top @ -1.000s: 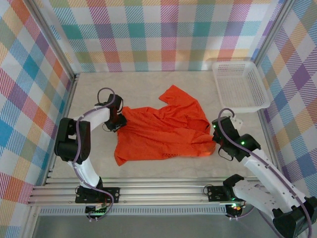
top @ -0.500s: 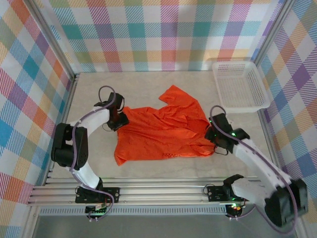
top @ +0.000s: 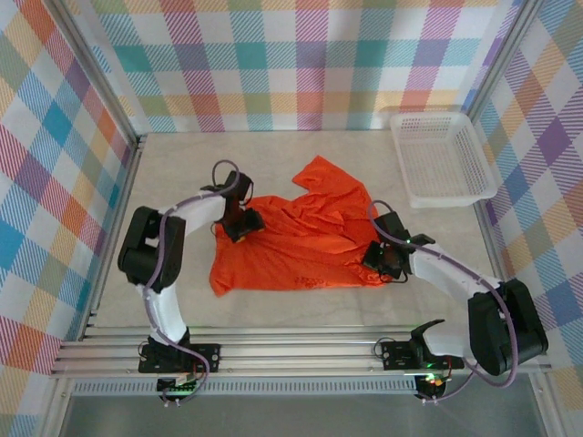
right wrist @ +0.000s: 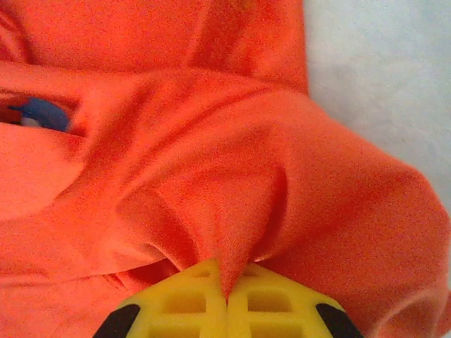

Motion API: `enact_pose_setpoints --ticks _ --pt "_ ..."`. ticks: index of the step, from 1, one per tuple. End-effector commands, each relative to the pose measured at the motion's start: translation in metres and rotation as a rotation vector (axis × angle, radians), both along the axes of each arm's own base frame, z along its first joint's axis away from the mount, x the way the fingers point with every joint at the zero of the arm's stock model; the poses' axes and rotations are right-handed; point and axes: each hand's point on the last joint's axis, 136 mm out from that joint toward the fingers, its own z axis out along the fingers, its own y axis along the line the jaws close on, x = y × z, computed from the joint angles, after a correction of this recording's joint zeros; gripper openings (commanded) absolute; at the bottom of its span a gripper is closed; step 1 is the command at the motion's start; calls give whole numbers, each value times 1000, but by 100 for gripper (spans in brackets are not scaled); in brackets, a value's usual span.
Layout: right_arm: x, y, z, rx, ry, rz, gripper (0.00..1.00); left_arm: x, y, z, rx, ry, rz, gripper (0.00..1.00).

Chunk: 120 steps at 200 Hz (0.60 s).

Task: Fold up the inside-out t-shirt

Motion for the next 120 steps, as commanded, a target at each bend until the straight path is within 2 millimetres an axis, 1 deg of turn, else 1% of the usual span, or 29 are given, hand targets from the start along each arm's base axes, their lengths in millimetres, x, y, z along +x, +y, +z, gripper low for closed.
enact_pose_setpoints --ticks 1,21,28,41,51,63,74,90,104,112,120 --pt "50 28 66 128 -214 20 0 15 35 -33 116 78 56 54" --pt "65 38 112 174 -308 45 0 39 49 -30 168 65 83 51" --pt "69 39 123 178 -322 46 0 46 53 -29 184 64 90 50" --pt "74 39 130 168 -323 41 1 56 59 -27 208 61 96 48" --pt "77 38 126 154 -313 31 1 61 63 -22 225 53 97 47" --pt "80 38 119 152 -295 16 3 63 65 -11 236 25 94 47" --pt "81 45 112 179 -273 27 3 65 62 6 229 -26 90 47" --pt "74 55 93 238 -205 28 2 62 54 34 237 -111 69 48" --pt "66 59 74 266 -154 27 5 54 38 57 240 -170 14 48" --pt "62 57 63 255 -128 24 7 47 29 68 241 -203 -23 48" --pt "60 52 57 224 -113 17 7 40 14 78 228 -236 -71 48"
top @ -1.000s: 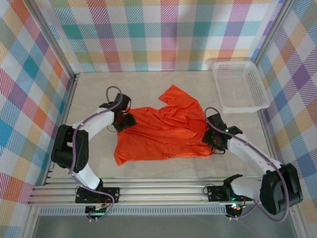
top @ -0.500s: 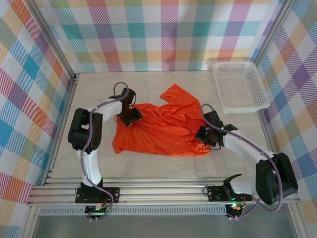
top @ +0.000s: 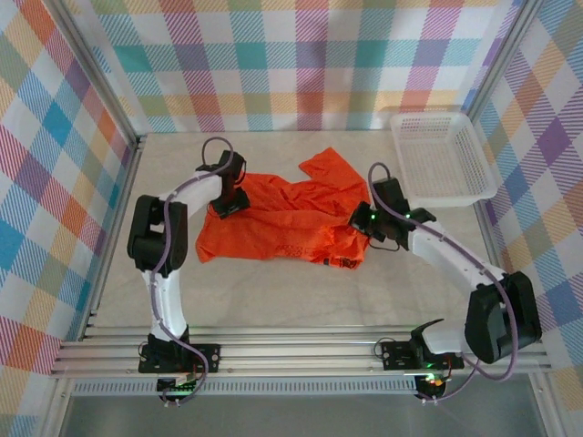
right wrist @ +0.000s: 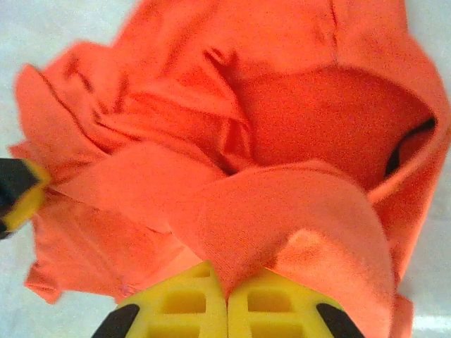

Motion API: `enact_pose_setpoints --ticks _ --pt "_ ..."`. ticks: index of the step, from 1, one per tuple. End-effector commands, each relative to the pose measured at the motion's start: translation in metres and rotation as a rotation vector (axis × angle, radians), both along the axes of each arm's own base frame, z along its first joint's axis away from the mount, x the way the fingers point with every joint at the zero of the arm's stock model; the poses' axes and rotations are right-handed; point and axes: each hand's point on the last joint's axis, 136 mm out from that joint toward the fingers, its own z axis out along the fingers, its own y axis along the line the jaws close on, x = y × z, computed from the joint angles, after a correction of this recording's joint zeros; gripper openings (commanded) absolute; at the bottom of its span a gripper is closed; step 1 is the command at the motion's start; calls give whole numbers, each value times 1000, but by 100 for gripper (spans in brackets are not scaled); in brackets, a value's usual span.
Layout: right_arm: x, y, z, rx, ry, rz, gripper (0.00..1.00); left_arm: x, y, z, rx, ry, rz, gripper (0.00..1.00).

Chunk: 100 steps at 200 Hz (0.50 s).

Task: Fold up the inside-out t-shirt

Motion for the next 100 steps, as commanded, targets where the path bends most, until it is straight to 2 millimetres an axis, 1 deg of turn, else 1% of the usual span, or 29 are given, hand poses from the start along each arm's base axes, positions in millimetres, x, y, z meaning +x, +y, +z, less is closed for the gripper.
enact_pose_setpoints --ticks 1,7,18,28,38,50,55,61,62,65,66,67,73,82,94,100 --pt "-11 0 -23 12 81 -6 7 -16 -31 55 22 -126 -142 48" --pt "-9 -4 -24 -12 78 -10 8 -24 -46 60 -4 -140 -191 48" --pt "1 -11 -25 -44 70 -22 8 -38 -79 69 -83 -169 -296 44" --pt "13 -17 -26 -57 74 -39 7 -54 -113 76 -178 -196 -393 42" --pt "27 -18 -25 -45 87 -46 7 -70 -148 84 -291 -234 -484 42" --pt "37 -19 -28 -19 134 -60 8 -88 -180 89 -418 -267 -529 46" --pt "40 -18 -31 -3 155 -65 10 -90 -192 94 -477 -296 -534 49" --pt "43 -19 -34 22 187 -73 18 -95 -201 91 -527 -296 -526 53" --pt "43 -19 -34 22 187 -73 18 -96 -202 91 -535 -297 -524 54" --pt "44 -19 -36 32 204 -76 23 -97 -206 89 -558 -298 -516 55" --pt "45 -19 -36 39 211 -76 27 -98 -207 89 -565 -298 -513 55" --pt "45 -19 -36 39 211 -76 27 -98 -209 88 -572 -298 -510 56" --pt "47 -18 -38 59 226 -68 38 -101 -214 85 -610 -294 -488 58" --pt "48 -18 -36 64 230 -55 50 -104 -222 78 -653 -282 -469 59" --pt "47 -23 -31 37 212 -51 55 -108 -231 68 -677 -263 -462 59" --pt "45 -27 -27 23 200 -51 56 -109 -235 64 -677 -249 -463 59"
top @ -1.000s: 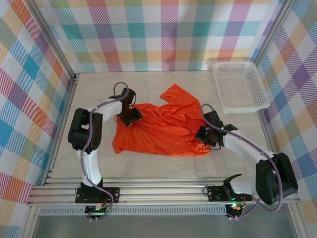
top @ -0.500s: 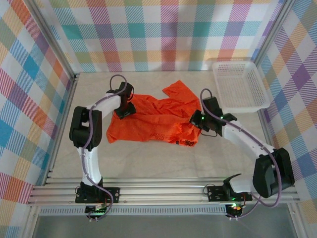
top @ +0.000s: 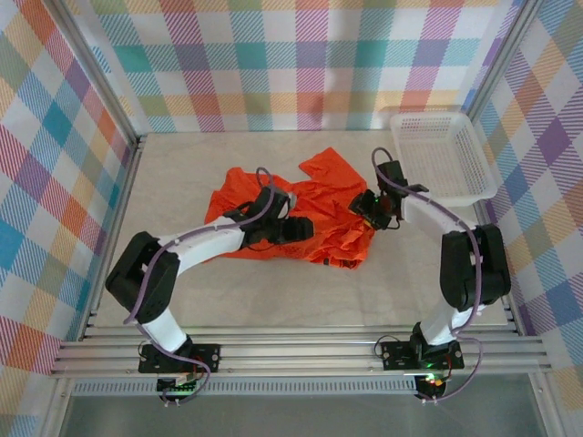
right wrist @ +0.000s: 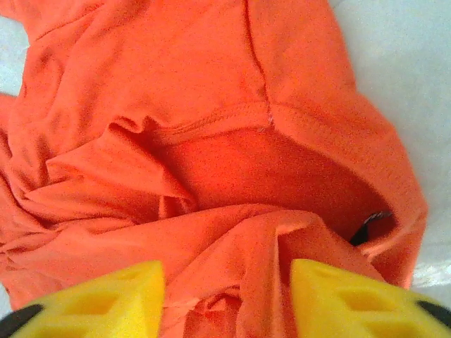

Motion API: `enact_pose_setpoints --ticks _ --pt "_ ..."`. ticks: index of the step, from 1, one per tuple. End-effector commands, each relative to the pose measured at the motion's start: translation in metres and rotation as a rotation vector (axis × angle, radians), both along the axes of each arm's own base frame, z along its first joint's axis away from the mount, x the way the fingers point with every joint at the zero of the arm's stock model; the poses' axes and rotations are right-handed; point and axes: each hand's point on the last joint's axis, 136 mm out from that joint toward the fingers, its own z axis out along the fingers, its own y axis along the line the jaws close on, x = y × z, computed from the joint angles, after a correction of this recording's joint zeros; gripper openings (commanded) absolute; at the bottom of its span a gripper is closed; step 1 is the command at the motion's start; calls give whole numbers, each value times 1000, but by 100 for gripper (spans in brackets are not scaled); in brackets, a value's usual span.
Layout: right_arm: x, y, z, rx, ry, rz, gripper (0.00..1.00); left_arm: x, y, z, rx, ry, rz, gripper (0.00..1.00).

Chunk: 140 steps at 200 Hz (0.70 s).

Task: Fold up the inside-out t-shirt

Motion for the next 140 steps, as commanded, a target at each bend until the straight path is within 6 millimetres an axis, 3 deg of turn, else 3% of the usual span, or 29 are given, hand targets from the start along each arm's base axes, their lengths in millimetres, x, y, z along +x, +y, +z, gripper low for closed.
enact_pose_setpoints --ticks 1,25,58,100,140 --pt "-12 -1 13 2 19 41 56 6 -34 10 -173 7 6 59" --pt "-25 -18 23 -67 -10 42 52 1 -58 8 -172 9 -53 55" --pt "-44 -44 21 -92 -7 9 27 -3 -93 5 -130 -2 -129 52" --pt "-48 -49 20 -40 -14 7 25 -5 -123 -12 -41 10 -166 52" --pt "-41 -39 21 16 -22 27 26 5 -131 -41 44 46 -150 52"
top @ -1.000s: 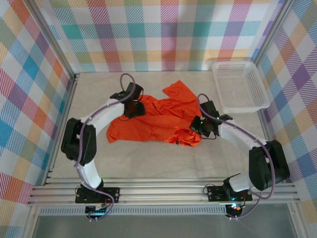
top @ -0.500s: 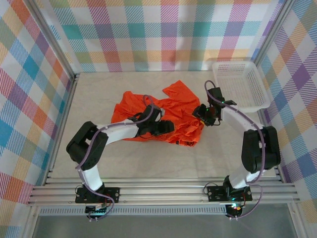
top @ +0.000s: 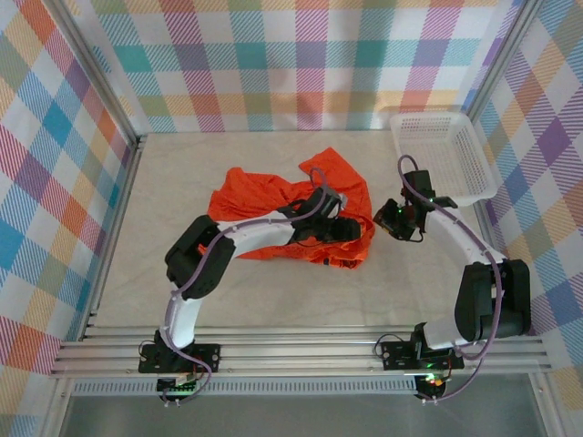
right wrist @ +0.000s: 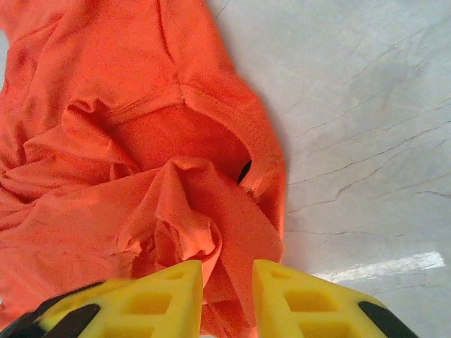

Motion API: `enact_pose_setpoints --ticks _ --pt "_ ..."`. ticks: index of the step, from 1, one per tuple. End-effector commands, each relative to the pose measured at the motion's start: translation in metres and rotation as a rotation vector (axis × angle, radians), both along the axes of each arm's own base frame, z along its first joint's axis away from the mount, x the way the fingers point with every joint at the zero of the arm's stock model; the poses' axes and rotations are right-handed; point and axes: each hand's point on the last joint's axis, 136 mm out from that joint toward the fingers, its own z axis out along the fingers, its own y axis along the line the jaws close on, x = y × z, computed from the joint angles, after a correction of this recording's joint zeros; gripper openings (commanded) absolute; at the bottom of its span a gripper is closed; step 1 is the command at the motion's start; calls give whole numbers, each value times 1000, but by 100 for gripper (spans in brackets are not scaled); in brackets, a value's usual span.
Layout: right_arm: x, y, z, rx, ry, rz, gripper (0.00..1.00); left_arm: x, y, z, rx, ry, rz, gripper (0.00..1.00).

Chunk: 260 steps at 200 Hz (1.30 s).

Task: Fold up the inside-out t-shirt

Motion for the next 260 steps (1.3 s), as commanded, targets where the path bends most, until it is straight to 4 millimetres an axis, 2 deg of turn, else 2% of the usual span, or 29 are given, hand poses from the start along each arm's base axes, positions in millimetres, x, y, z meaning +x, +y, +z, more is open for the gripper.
enact_pose_setpoints --ticks 1,21,29,63,98,162,170,183,188,208,231,247,260 --pt "3 11 2 44 -8 46 26 1 5 -27 107 30 6 52" --pt "7 17 0 73 -10 57 27 3 1 -35 122 38 6 50" --pt "9 19 -3 83 -3 61 27 3 -1 -38 129 42 4 46" --pt "19 34 -20 121 38 103 29 2 -1 -45 146 49 2 0" --pt "23 57 -25 103 47 162 32 3 4 -35 154 27 10 0" --pt "26 65 -42 88 86 171 35 1 5 -22 144 12 8 0" --pt "27 66 -43 87 86 173 30 1 6 -19 143 8 10 0" --pt "30 66 -44 83 86 166 7 1 8 -12 138 -7 12 0" --pt "32 65 -43 78 83 161 0 -2 14 -13 163 2 12 0" --pt "39 54 -31 55 64 138 0 -6 30 1 198 -34 20 0" --pt "47 28 -12 45 22 75 0 -12 63 16 263 -103 61 0" --pt "50 13 -4 35 9 45 0 -19 87 19 291 -134 96 0" --pt "50 7 -2 33 6 35 0 -26 96 23 276 -136 112 0"
